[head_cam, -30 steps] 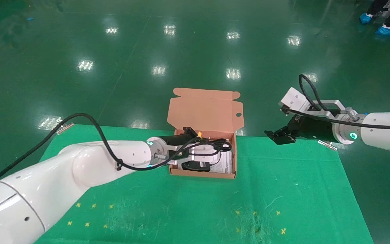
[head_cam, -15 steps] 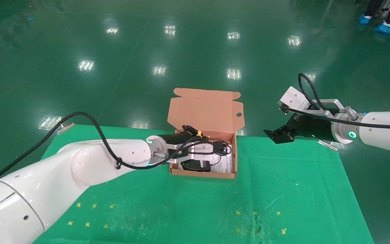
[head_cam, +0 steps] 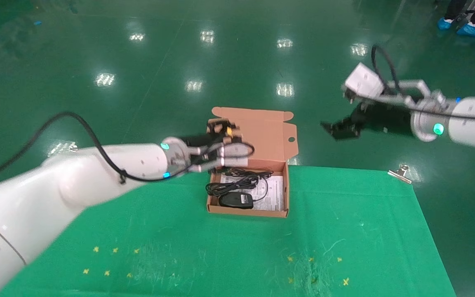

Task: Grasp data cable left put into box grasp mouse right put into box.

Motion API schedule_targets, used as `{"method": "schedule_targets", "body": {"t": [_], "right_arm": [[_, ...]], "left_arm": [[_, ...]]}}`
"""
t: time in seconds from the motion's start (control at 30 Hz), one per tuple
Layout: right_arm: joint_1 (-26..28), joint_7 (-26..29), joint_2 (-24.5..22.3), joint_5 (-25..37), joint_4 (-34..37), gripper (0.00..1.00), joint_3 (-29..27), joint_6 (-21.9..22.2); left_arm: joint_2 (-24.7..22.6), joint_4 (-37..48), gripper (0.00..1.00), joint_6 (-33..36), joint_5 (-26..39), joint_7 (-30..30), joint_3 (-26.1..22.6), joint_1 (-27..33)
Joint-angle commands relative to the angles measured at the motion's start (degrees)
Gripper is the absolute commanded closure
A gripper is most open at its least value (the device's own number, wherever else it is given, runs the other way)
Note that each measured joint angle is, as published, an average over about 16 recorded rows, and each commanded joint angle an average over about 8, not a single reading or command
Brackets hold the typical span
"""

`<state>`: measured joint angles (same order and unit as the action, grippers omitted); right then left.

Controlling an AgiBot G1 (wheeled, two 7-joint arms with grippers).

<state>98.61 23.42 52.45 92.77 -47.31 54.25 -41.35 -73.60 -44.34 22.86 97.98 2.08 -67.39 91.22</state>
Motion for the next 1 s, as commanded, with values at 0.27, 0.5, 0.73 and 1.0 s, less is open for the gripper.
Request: {"method": "schedule_targets", "body": {"t": [0.27, 0.5, 0.73, 1.0], "right_arm": [[4.6, 0.6, -0.2, 2.2, -2.9, 0.0, 0.0, -1.4], [3.0, -0.1, -1.4, 0.1, -4.6, 0.0, -2.0, -4.4], [-1.9, -1.6, -3.4, -6.1, -7.2, 0.0, -6.4, -9.3], [-7.6, -3.4, -5.7, -13.4, -10.3, 0.0, -11.6, -15.0]], "left_arm": [[2.8, -1.5, 0.0, -4.2, 1.9, -1.7, 1.9, 4.1], [4.6, -2.5, 0.0, -1.7, -0.4, -2.6, 4.5, 3.4], [8.7, -5.7, 0.0, 6.1, -7.1, -3.8, 10.1, -0.6], [13.5, -9.5, 0.0, 15.3, -15.0, -5.3, 16.8, -5.3]]}}
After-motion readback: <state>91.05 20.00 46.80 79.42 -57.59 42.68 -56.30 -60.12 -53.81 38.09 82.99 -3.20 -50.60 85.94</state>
